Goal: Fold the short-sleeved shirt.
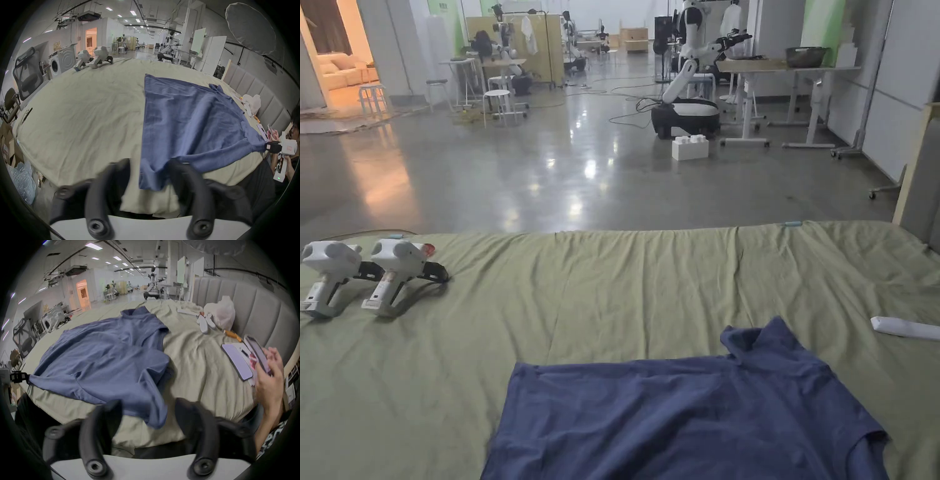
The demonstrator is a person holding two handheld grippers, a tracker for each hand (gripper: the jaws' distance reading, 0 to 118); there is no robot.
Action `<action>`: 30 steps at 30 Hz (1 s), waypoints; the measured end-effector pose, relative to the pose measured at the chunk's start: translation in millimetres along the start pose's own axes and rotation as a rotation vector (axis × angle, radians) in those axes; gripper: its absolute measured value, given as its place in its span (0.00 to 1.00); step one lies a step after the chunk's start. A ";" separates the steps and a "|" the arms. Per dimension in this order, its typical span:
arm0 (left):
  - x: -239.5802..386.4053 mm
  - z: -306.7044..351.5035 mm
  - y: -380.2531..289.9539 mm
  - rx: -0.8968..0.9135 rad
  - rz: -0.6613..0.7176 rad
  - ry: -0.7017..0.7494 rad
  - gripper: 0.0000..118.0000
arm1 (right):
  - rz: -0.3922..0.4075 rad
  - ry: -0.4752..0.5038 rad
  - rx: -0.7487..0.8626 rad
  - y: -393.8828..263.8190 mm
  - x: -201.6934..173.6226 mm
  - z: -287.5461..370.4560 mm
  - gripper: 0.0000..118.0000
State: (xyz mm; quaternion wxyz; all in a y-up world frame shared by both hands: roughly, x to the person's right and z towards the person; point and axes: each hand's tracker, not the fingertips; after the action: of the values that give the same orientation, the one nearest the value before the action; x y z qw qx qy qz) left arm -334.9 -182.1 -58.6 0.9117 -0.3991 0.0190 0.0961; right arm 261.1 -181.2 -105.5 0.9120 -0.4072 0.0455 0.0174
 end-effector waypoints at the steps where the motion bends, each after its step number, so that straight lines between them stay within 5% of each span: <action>1: -2.2 2.6 1.8 0.014 -0.003 0.016 0.65 | -0.029 0.004 -0.007 -0.8 3.8 0.2 0.65; 3: -1.7 13.4 7.2 0.049 -0.002 0.060 0.73 | -0.054 -0.024 0.047 0.6 7.1 8.2 0.65; 9: 27.7 83.0 54.0 0.403 0.051 0.030 0.73 | -0.012 -0.009 0.413 37.5 -18.4 70.9 0.65; 17: 115.0 184.7 89.4 0.824 -0.238 0.098 0.72 | 0.009 0.025 0.692 95.1 -71.1 141.5 0.65; 20: 131.9 200.7 89.0 0.880 -0.252 0.108 0.62 | 0.005 0.058 0.748 102.2 -80.1 153.0 0.61; 24: 137.6 210.6 90.8 0.881 -0.216 0.060 0.19 | 0.037 0.014 0.769 104.2 -91.4 156.6 0.03; 26: 138.3 207.9 88.6 0.892 -0.247 0.070 0.00 | 0.045 0.017 0.773 102.1 -93.4 158.5 0.00; 30: 137.6 206.6 88.7 0.859 -0.275 0.055 0.00 | 0.043 0.026 0.757 102.1 -94.5 157.0 0.00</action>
State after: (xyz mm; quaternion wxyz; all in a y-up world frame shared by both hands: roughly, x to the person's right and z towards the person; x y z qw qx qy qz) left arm -225.5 49.8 2.5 0.9981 0.0142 0.0285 -0.0531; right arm 170.9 4.3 -67.7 0.9967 -0.0405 0.0687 0.0132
